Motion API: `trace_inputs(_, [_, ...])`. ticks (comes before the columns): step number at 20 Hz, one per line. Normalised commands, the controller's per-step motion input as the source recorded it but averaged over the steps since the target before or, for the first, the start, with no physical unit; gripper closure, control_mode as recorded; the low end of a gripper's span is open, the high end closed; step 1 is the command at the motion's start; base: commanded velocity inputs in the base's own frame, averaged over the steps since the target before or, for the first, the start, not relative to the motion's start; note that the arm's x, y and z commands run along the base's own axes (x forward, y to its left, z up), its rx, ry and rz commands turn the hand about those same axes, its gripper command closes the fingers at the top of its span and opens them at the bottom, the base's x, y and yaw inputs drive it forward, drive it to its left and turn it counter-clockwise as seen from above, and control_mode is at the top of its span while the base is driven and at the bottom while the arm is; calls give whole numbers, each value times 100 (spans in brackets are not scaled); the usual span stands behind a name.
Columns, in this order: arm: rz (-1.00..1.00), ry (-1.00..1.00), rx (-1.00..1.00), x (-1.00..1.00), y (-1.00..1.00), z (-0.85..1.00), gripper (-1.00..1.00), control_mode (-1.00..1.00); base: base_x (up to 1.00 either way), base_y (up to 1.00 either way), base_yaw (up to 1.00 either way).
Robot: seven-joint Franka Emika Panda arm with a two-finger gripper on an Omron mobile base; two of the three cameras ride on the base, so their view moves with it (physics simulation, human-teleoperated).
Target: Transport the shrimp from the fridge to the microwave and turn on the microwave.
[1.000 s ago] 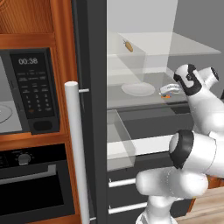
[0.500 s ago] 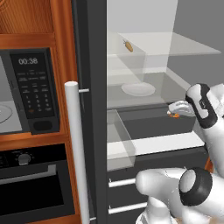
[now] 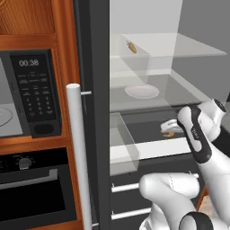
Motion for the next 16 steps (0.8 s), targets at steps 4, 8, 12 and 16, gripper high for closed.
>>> trace_inputs(4, [3, 0, -14, -7, 48, 0, 100, -100, 0, 0, 0])
trace_inputs(8, [0, 0, -1, 0, 8, 0, 100, -100, 0, 0, 0])
trace_inputs(12, [0, 0, 0, 0, 0, 0, 100, -100, 0, 0, 0])
trace_inputs(16, [0, -2, 0, -6, 0, 0, 100, -100, 0, 0, 0])
